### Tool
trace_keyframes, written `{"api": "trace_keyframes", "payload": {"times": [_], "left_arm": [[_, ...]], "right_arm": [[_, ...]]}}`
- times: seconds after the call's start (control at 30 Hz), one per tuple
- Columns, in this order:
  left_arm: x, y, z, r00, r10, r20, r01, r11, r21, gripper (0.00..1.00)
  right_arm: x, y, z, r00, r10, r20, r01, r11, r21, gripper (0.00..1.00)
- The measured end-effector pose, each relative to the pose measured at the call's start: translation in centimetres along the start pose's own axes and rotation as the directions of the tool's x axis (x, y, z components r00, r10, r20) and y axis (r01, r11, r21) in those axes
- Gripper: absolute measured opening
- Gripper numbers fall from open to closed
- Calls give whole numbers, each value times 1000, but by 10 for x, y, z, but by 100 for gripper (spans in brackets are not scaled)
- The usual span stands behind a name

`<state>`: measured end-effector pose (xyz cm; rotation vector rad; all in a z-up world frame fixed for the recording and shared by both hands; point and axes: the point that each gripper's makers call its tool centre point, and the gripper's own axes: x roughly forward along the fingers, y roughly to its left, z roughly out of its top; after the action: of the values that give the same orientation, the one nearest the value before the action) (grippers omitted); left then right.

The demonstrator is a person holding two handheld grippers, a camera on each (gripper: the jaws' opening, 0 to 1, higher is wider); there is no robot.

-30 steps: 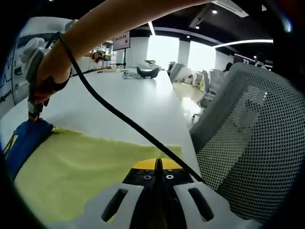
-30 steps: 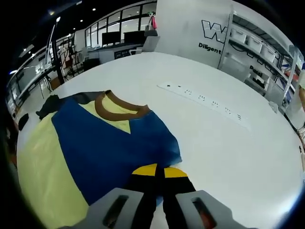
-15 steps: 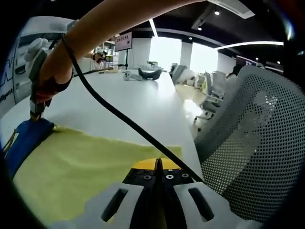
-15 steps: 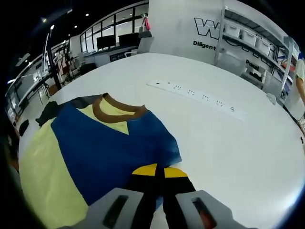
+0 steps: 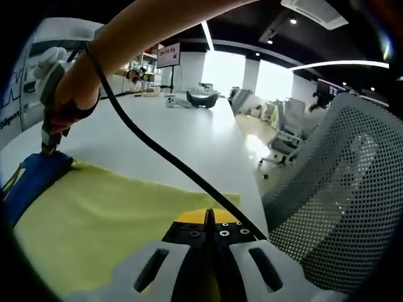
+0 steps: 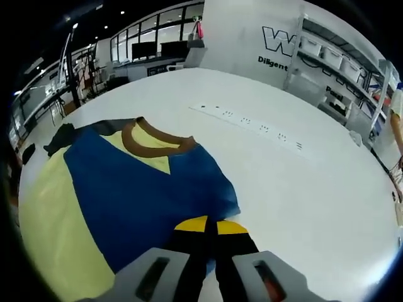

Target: Fold the garment on the visible template until the final outline fits inside the template.

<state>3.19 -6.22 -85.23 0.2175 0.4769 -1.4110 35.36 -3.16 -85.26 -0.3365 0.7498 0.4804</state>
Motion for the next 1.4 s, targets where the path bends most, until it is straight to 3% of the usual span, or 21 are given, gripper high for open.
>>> {"api": "trace_keyframes", "payload": {"times": [0.23,0.5,0.93,1.2,1.27,1.4], "left_arm": [[5,1,3,1000,-4,4,4,1000,-31,0],[11,-1,6,1000,-7,-6,7,1000,3,0],[16,-2,7,1000,-4,-7,4,1000,1,0],[14,0,7,1000,3,-8,-3,1000,-27,0],[12,0,7,1000,7,-14,-7,999,-33,0],[-4,7,7,1000,28,-13,-29,999,-37,0]], "right_arm": [[0,-6,-2,1000,-3,-5,3,1000,9,0],[0,-10,-2,1000,-11,-10,11,1000,-17,0],[-2,-19,-6,1000,-20,-10,21,999,34,0],[-5,-36,-9,995,-93,-31,94,995,43,7],[-9,-46,-10,989,-141,-42,144,988,58,10],[-16,-50,-1,990,-141,8,139,983,117,10]]}}
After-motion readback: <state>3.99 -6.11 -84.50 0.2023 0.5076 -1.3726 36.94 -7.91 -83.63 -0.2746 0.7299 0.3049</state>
